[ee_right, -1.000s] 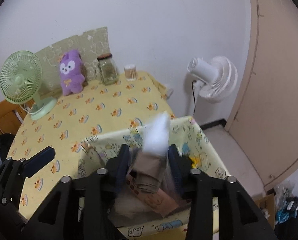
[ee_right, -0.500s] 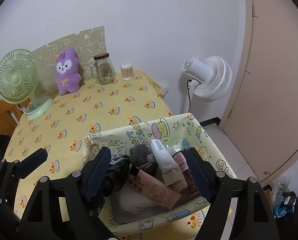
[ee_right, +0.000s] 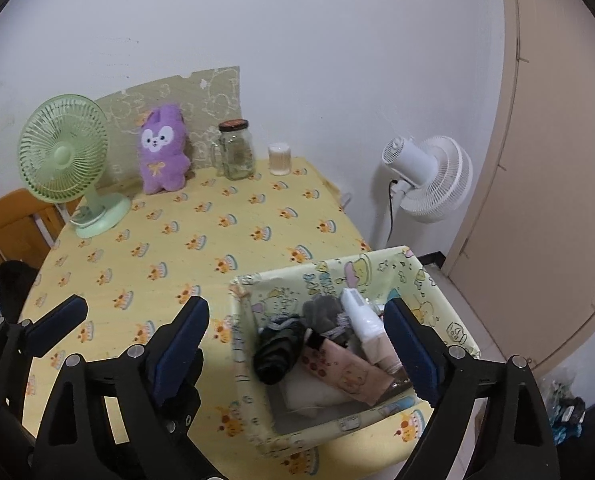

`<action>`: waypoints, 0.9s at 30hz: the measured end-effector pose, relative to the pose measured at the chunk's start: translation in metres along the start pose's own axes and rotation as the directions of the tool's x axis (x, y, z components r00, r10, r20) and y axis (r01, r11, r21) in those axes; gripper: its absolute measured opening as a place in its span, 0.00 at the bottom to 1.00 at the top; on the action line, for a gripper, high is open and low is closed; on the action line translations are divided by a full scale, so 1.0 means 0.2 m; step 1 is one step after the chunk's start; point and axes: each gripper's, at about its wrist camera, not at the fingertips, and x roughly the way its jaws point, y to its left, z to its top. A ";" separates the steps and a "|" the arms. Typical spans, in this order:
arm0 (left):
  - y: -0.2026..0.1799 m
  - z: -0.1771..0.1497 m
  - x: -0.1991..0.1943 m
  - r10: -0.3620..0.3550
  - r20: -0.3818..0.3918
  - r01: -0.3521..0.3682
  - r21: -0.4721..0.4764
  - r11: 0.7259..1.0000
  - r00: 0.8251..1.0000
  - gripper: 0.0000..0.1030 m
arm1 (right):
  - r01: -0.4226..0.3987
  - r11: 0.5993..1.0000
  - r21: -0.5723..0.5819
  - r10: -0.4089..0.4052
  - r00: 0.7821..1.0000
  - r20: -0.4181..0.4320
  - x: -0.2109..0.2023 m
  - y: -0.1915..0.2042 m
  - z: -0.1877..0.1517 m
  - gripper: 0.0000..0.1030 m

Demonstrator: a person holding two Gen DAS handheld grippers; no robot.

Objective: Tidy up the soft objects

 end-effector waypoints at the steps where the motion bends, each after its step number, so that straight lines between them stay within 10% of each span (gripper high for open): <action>1: 0.02 0.00 -0.02 0.005 0.007 -0.005 -0.004 1.000 1.000 0.85 | -0.003 1.000 0.000 0.003 1.000 0.006 -0.02 0.01 0.00 0.91; 27: 0.41 -0.07 -0.48 0.218 0.163 -0.192 -0.164 0.968 0.962 0.97 | -0.149 0.983 -0.108 0.168 0.966 0.196 -0.42 0.46 0.06 1.00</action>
